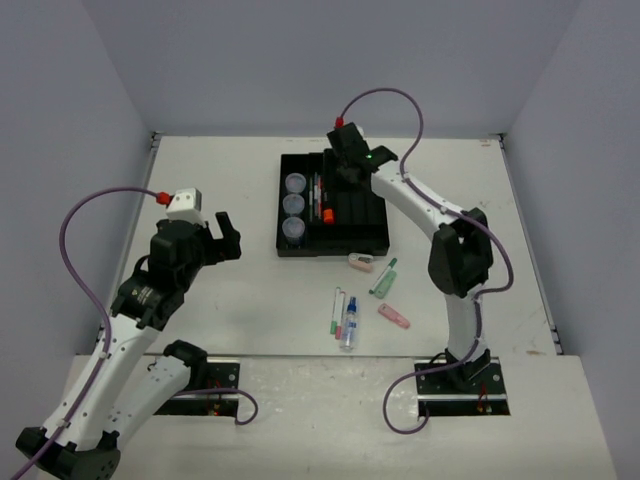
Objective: Sort the stationery into containers
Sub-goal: Place the pen in the storage box, then pick up the stationery from the center of the board, then place the stationery in the storage box.
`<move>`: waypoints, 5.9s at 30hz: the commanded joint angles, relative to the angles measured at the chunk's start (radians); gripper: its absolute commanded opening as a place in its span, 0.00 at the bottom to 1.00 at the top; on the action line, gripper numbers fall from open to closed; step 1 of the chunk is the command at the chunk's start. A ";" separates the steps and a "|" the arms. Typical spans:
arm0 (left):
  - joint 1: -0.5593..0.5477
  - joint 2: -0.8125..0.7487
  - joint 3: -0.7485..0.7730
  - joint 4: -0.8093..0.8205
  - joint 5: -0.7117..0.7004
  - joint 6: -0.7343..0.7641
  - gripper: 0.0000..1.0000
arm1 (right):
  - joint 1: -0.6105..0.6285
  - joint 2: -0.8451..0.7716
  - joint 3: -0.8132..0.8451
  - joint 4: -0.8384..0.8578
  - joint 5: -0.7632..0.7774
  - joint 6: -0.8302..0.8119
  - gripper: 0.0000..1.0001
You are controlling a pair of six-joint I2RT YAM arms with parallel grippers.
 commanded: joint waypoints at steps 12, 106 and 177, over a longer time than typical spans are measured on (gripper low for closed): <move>0.009 -0.015 -0.005 0.032 0.006 0.038 1.00 | 0.041 -0.584 -0.648 0.220 -0.162 0.113 0.99; 0.009 -0.024 -0.008 0.038 0.021 0.041 1.00 | 0.486 -0.600 -1.163 0.011 0.165 0.511 0.37; 0.009 -0.020 -0.009 0.045 0.044 0.044 1.00 | 0.099 -0.236 -0.403 -0.015 -0.210 -1.313 0.30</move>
